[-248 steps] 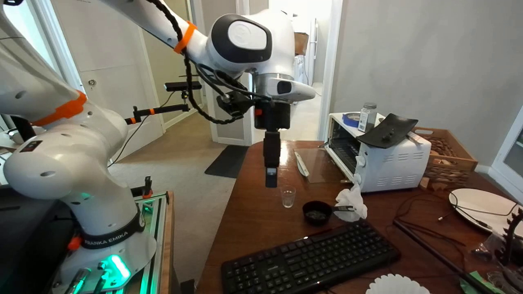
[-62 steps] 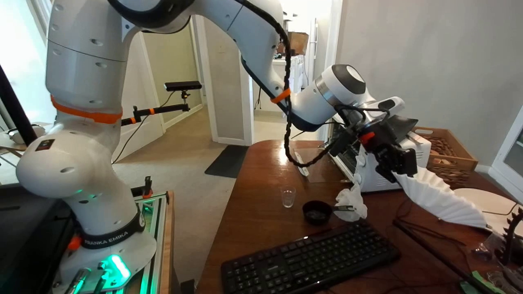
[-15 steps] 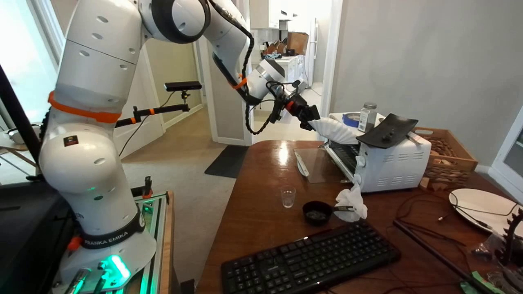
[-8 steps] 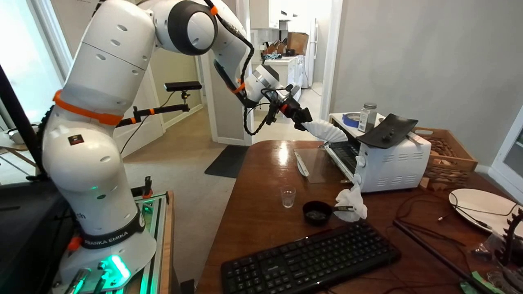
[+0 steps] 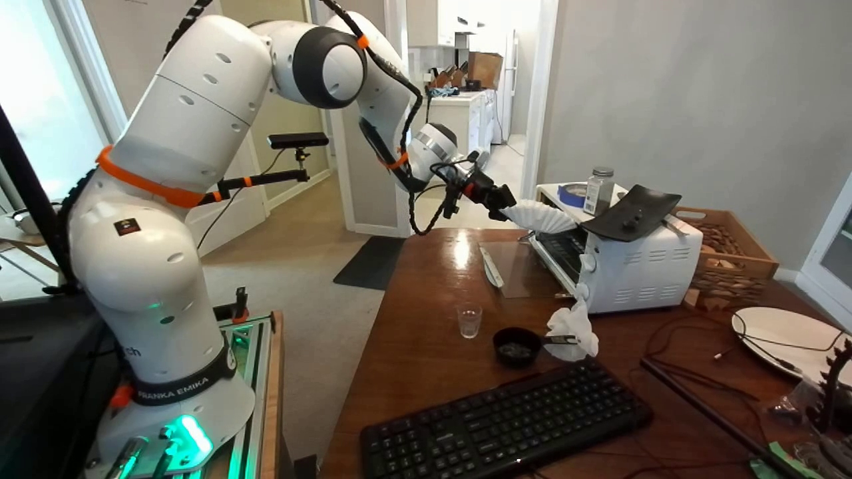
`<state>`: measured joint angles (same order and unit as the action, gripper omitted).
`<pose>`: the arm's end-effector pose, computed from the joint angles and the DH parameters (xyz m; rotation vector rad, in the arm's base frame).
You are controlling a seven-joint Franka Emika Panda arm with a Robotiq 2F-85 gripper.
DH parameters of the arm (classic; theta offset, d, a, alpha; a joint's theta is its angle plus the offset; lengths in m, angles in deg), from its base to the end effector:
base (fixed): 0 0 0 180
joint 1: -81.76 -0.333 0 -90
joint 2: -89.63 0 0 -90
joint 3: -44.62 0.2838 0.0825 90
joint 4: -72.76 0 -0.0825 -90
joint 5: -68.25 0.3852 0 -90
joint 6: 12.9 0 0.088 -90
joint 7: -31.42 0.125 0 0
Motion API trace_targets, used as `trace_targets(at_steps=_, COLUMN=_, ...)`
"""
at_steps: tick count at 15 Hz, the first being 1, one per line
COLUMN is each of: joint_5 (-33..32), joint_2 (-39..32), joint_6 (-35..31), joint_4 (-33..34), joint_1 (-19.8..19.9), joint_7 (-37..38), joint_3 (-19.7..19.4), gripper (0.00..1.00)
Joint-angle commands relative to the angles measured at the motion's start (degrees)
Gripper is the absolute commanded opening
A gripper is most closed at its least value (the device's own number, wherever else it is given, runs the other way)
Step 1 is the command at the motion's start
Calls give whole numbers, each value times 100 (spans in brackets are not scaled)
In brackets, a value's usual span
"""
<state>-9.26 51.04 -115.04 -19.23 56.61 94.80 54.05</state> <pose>0.6041 0.2786 0.2199 2.0302 0.1626 0.6613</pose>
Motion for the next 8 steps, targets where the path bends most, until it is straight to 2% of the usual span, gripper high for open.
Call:
trace_targets(at_steps=1, joint_5=-463, joint_2=-395, joint_6=-32, joint_4=354, joint_1=2, joint_7=187, joint_3=-93, gripper=0)
trace_targets(at_steps=5, joint_5=-808, joint_2=-640, joint_6=-184, joint_4=592, joint_1=46, joint_7=227, joint_3=-93, gripper=0)
trace_targets(at_steps=6, joint_5=-605, joint_2=-461, joint_6=3, joint_4=402, joint_1=70, joint_7=118, joint_3=-20, gripper=0)
trace_targets(at_steps=8, joint_5=-620, joint_2=-494, joint_6=0, joint_4=430, joint_1=74, joint_7=119, joint_3=-17, gripper=1)
